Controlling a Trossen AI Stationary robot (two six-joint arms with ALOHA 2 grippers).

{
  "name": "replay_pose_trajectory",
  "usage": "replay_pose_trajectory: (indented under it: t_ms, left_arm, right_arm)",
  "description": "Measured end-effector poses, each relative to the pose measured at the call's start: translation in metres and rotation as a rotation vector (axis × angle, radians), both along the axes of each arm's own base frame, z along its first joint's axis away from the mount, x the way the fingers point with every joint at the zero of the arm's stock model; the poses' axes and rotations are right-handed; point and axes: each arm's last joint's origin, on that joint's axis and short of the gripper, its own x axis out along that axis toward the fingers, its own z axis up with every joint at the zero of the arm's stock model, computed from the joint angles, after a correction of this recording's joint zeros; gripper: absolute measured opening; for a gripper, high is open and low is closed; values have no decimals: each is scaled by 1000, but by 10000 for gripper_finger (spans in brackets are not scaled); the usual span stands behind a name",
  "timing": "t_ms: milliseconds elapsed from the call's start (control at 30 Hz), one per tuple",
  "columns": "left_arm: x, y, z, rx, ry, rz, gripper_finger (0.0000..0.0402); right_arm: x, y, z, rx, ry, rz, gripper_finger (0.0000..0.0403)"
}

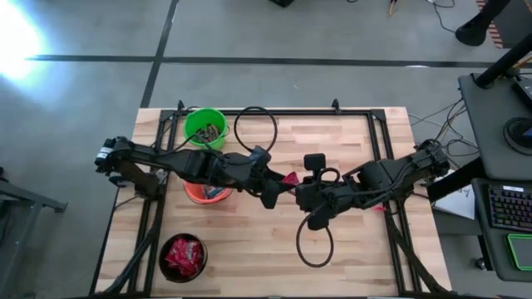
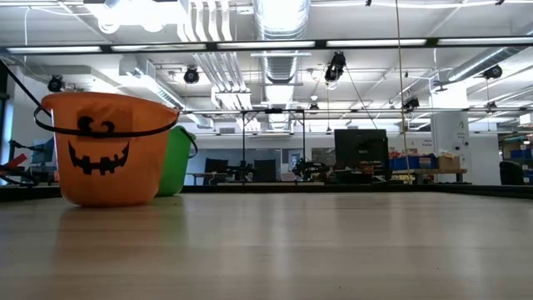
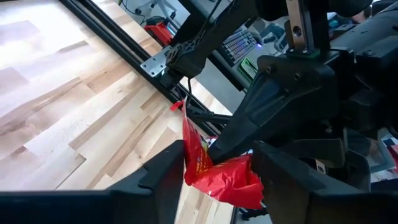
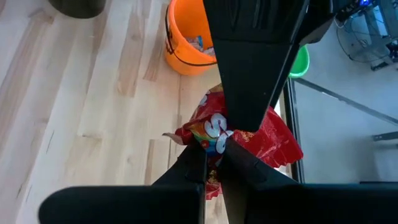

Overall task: Organize candy in baskets
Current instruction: Put the red candy into the black bucket

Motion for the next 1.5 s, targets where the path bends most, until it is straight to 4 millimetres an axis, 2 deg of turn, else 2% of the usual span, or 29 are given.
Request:
replay_pose_trajectory:
  t_ms: [433, 867, 1500]
  left_arm:
    - [0, -1, 1, -22, -1, -38, 11]
    - [-1, -1, 1, -29, 2, -54, 5]
    - [-5, -1, 2, -28, 18, -74, 3]
  right_arm:
    - [0, -2, 0, -40, -12, -22, 15]
    - [1, -3, 1, -36, -33, -70, 22]
    - [0, -4, 1, -33, -37, -85, 145]
